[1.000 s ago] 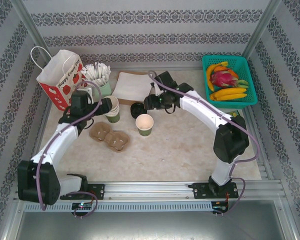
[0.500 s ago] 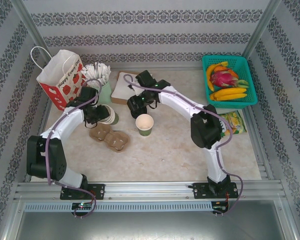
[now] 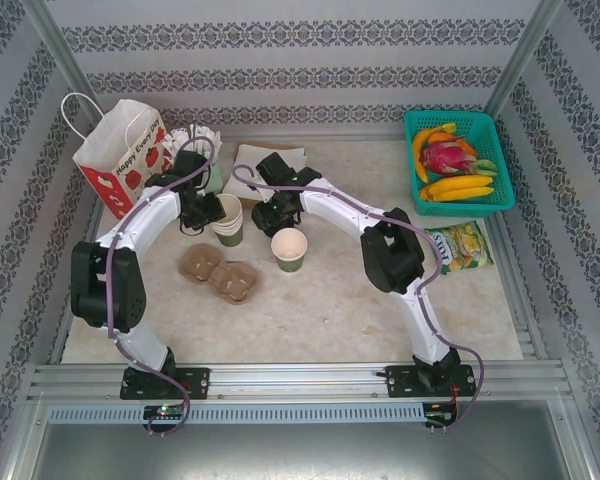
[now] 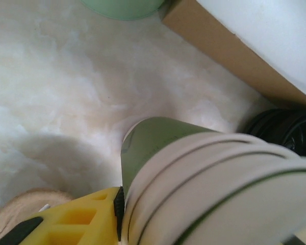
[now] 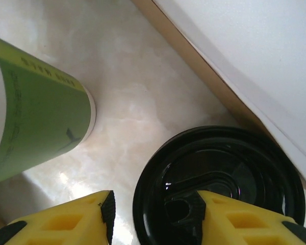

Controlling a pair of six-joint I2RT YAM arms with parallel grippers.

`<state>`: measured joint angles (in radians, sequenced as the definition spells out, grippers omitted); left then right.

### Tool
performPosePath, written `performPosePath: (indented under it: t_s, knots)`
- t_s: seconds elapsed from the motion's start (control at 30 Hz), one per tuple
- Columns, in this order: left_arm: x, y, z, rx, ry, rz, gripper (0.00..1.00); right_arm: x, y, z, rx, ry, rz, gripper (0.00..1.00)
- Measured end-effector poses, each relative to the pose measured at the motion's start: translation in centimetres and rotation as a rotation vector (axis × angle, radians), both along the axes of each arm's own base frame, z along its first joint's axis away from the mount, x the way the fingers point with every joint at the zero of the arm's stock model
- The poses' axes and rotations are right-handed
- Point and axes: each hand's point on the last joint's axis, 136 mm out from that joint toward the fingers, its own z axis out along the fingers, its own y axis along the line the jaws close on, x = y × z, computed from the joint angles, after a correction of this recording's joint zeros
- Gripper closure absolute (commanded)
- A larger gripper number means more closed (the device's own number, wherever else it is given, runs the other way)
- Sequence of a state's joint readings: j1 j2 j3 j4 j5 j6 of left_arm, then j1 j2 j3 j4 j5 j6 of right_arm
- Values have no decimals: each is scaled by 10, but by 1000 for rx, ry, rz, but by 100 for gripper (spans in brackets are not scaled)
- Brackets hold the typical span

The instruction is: Pack the takeout coffee

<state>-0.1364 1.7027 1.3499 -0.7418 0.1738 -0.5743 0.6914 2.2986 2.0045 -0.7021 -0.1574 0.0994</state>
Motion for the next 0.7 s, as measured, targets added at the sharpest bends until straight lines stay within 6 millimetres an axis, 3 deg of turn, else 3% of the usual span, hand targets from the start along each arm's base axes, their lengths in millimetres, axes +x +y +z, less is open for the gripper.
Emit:
performPosePath:
  t_s: [0.23, 0.53, 0.7]
  knots:
    - [18, -6, 1, -2, 4, -2, 67, 5, 2, -18, -24, 14, -6, 59]
    - [32, -13, 4, -1, 3, -10, 66, 9, 3, -21, -32, 10, -14, 85]
    - [31, -15, 6, 0, 11, -16, 61, 12, 2, -19, -29, -1, -22, 90]
